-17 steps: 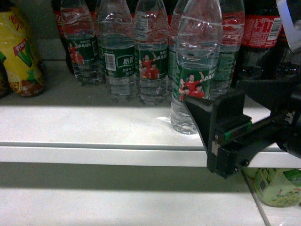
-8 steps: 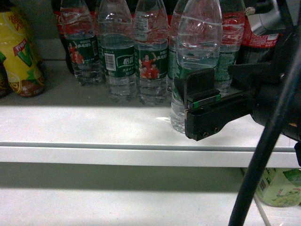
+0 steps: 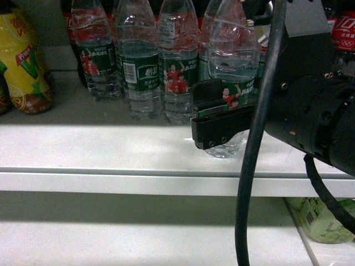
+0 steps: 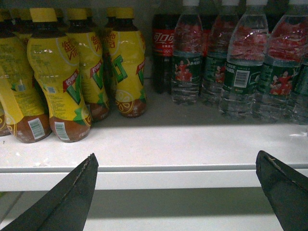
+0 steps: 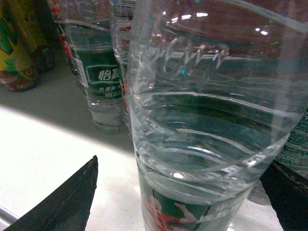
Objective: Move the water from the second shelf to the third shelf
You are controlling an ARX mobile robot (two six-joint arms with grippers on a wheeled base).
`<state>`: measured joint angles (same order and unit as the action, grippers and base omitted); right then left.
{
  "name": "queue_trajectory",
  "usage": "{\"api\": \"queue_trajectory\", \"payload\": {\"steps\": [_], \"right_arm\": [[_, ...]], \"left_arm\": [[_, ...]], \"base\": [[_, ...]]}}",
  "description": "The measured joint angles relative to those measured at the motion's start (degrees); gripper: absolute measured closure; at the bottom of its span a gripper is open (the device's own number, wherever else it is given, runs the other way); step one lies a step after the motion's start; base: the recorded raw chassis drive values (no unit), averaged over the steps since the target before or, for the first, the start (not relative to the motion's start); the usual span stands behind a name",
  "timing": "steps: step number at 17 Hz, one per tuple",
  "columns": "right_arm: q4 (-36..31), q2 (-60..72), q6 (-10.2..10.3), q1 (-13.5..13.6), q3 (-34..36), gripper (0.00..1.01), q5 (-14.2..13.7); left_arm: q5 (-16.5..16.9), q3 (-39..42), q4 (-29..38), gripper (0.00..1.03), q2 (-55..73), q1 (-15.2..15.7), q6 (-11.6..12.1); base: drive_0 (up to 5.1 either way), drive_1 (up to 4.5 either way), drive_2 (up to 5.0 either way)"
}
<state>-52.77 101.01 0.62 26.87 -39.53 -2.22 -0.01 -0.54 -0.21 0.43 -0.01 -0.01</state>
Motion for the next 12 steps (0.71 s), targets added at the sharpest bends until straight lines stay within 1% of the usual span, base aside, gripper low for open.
{"api": "queue_trajectory", "payload": {"steps": [4, 5, 6, 7, 8, 9, 11, 12], "right_arm": [[0.8, 3.0, 1.5, 0.2, -3.2, 0.03, -2.1], [1.3, 4.0, 2.4, 0.5, -5.1, 0.03, -3.0], [1.9, 4.1, 2.9, 1.2, -6.1, 0.20, -4.0], [1.9, 4.1, 2.8, 1.2, -6.4, 0.48, -4.6], [1.9, 4.0, 2.9, 1.2, -6.4, 0.53, -4.6], [2.0, 3.8, 2.9, 1.2, -6.2, 0.56, -4.6], [2.2, 1.9, 3.0, 1.1, -4.2, 0.58, -3.9], [2.4, 0.3, 3.3, 0.6, -2.4, 0.58, -3.3]], "left_arm": [[0.0, 0.0, 0.0, 0.05, 0.0, 0.0, 0.0], [0.0, 0.0, 0.0, 0.05, 0.0, 0.0, 0.0], [0.0, 0.0, 0.0, 0.05, 0.0, 0.0, 0.0], [0.0, 0.0, 0.0, 0.05, 0.0, 0.0, 0.0], [0.0, 0.0, 0.0, 0.05, 0.0, 0.0, 0.0], [0.0, 0.0, 0.0, 0.05, 0.0, 0.0, 0.0], [0.0, 0.0, 0.0, 0.05, 0.0, 0.0, 0.0], [0.0, 0.0, 0.0, 0.05, 0.0, 0.0, 0.0]], "base": [[0.0, 0.00, 0.0], [0.0, 0.00, 0.0], [0.0, 0.00, 0.0], [0.0, 0.00, 0.0], [0.0, 0.00, 0.0], [0.0, 0.00, 0.0], [0.0, 0.00, 0.0], [0.0, 0.00, 0.0]]}}
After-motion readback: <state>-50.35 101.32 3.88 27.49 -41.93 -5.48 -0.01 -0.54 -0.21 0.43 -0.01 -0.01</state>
